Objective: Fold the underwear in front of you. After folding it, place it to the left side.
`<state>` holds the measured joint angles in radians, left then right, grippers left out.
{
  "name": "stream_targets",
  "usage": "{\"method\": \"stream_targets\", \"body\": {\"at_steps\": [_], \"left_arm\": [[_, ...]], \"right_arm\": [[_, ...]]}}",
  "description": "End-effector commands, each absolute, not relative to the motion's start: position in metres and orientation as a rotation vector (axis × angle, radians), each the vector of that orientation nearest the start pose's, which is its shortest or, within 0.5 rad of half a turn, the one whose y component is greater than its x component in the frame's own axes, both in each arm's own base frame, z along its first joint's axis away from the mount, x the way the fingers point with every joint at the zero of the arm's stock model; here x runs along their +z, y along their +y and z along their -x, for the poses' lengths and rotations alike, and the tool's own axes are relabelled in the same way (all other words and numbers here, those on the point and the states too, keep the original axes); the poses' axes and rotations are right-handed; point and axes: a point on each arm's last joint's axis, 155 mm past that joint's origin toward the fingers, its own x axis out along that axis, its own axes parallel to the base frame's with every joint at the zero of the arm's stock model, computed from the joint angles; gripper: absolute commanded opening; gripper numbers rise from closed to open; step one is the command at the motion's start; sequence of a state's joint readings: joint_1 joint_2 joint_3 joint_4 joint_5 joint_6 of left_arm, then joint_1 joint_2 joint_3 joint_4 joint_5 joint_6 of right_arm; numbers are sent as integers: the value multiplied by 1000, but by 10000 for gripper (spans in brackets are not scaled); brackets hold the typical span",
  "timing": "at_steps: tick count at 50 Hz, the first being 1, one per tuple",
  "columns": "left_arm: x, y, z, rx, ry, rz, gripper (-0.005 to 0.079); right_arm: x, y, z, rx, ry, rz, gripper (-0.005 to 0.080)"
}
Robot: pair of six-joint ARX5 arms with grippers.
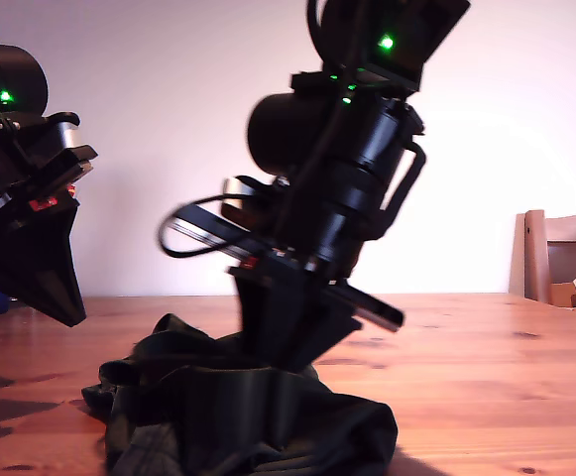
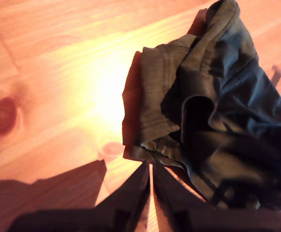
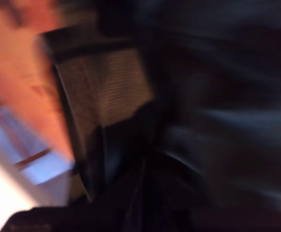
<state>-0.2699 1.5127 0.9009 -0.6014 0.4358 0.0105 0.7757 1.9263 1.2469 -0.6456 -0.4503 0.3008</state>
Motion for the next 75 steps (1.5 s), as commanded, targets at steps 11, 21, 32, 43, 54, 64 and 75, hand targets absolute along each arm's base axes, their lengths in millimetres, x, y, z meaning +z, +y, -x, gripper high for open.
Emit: {"method": "stream_targets", "body": {"at_steps": [11,21,32,43,54,64,75], "left_arm": [[59,-154,-297,-609,1207,100,-19],[66,-156,-301,-618,1189,108,-19],[68,-160,-300,-638,1191,123,-19],[74,-170,-296,-703,1181,156,-19],[86,-181,-307,-773,1090,150,-19],[97,-197,-305,-866,1051,187,-19],[108,-214,-313,-946,928,105,-19]], "right_arm": [[23,355,-212,869,1521,-34,-11],[25,365,-205,887,1512,-35,-11],[26,375,-194,919,1500,-9,-11],[34,377,-214,924,1448,-50,-11],[49,360,-238,965,1399,-77,-11],[74,341,-269,987,1268,-51,-11],[92,308,-319,883,1056,122,-11]]}}
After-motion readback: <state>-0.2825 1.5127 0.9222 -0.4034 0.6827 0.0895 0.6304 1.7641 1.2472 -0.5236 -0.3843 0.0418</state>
